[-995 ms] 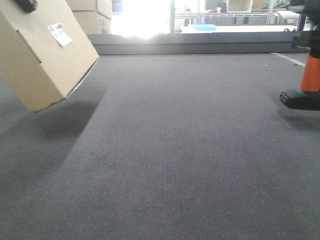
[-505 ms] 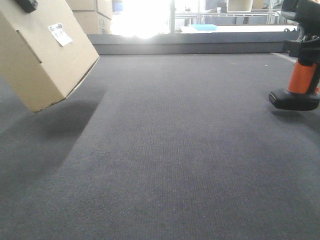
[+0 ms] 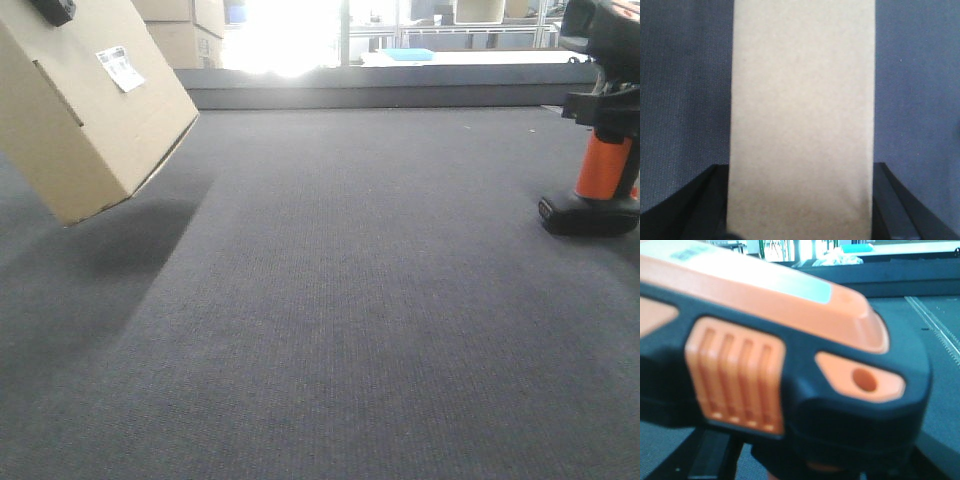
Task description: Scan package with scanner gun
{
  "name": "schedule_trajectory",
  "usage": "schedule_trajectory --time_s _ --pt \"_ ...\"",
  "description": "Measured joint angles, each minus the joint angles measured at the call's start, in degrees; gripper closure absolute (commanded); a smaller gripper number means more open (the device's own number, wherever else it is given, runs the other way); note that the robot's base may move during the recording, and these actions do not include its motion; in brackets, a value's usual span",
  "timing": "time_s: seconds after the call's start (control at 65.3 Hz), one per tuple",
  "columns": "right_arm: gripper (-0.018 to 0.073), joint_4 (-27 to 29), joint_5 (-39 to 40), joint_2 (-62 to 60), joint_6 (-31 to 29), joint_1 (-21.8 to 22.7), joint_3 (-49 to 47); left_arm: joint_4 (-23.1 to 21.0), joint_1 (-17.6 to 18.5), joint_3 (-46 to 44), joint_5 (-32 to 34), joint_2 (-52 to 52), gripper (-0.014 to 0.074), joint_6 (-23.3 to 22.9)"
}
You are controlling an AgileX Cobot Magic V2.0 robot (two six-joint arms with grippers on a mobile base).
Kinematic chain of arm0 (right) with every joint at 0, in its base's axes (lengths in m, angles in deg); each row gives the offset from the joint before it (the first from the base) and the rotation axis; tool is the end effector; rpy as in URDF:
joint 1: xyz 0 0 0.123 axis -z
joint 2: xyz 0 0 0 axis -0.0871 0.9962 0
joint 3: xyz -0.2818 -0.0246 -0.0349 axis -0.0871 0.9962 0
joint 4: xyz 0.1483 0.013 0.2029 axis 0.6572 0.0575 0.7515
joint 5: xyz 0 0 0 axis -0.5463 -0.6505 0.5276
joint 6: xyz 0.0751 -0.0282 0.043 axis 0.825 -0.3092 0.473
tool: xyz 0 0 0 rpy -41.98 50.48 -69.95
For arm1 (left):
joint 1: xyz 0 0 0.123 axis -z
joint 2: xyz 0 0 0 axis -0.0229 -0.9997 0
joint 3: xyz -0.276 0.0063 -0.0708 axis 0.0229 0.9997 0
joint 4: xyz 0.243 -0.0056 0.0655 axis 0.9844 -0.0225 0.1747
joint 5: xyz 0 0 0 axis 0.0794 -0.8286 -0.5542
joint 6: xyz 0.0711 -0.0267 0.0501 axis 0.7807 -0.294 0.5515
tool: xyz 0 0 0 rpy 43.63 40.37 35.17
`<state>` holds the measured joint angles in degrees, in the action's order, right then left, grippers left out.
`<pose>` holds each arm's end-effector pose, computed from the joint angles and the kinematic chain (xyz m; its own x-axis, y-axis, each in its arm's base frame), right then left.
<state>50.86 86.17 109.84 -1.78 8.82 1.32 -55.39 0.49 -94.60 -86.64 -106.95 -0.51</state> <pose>0.2889 -0.0162 0.1814 -0.0779 0.0912 -0.9928 0.0407 0.9953 0.0882 0.3094 -0.0374 0.3464 -0.8659 -0.2177 -0.4504 -0.0316 0.9224 -0.3850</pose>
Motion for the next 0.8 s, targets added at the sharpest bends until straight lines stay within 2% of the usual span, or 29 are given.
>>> schedule_trajectory --time_s 0.367,0.627,0.796 --pt "0.0316 0.0 -0.4 0.0 0.0 0.0 0.0 0.0 0.0 0.0 0.0 0.0 0.0426 0.0" --pt "0.007 0.0 -0.5 0.0 0.0 0.0 0.0 0.0 0.0 0.0 0.0 0.0 0.0426 0.0" --pt "-0.001 0.0 -1.4 0.0 0.0 0.0 0.0 0.0 0.0 0.0 0.0 0.0 0.0426 0.0"
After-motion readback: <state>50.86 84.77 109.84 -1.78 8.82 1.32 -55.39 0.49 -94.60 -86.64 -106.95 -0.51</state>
